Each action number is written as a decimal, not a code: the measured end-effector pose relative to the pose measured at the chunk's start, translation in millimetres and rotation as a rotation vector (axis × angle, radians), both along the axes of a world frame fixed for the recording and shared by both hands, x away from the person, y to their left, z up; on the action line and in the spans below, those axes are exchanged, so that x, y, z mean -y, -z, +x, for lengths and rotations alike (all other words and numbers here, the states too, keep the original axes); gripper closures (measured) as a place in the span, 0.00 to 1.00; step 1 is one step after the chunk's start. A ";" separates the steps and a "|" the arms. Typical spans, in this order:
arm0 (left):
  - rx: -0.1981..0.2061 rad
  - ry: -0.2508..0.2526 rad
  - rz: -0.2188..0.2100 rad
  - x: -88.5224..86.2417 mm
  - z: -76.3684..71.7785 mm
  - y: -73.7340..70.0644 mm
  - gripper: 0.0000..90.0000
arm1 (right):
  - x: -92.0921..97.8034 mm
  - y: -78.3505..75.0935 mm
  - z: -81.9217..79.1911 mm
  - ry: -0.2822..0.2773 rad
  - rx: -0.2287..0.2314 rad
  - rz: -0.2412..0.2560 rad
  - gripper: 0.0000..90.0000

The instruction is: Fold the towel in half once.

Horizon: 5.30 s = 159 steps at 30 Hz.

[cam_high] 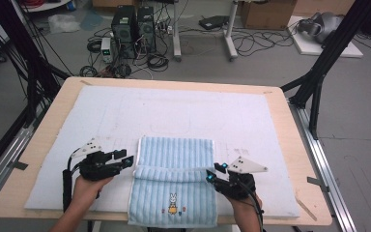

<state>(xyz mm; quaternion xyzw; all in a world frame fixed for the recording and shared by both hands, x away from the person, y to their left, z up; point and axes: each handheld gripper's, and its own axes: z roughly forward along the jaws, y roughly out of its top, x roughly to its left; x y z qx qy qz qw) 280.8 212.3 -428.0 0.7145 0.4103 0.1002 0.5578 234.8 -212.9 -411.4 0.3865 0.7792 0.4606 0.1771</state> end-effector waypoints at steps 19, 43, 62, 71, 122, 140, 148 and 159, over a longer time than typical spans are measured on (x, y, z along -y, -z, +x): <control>0.003 -0.010 -0.004 -4.0 25.9 -1.3 0.55 | -29.8 27.8 21.3 -0.249 -0.072 -0.184 0.70; -0.126 -0.012 0.057 9.7 70.8 24.0 0.46 | 3.7 27.8 71.1 0.074 -0.078 -0.120 0.54; -0.068 0.135 0.285 43.9 71.3 23.6 0.91 | -4.9 36.0 88.0 0.008 -0.145 -0.124 0.90; -0.089 0.072 0.170 37.7 83.2 23.4 0.95 | -5.1 34.9 92.5 0.006 -0.119 -0.119 0.94; -0.052 0.059 0.085 37.5 139.4 3.1 0.52 | -2.5 12.2 157.9 0.151 -0.096 -0.065 0.63; 0.012 0.218 0.224 57.2 101.7 13.0 0.69 | 20.3 17.1 88.6 0.054 -0.097 -0.020 0.59; 0.051 0.199 0.234 56.3 85.0 17.7 0.96 | 11.0 28.2 74.5 0.010 -0.128 -0.050 0.60; 0.100 0.189 0.155 42.1 62.5 9.8 0.96 | -7.2 32.7 70.6 -0.047 -0.126 -0.135 0.88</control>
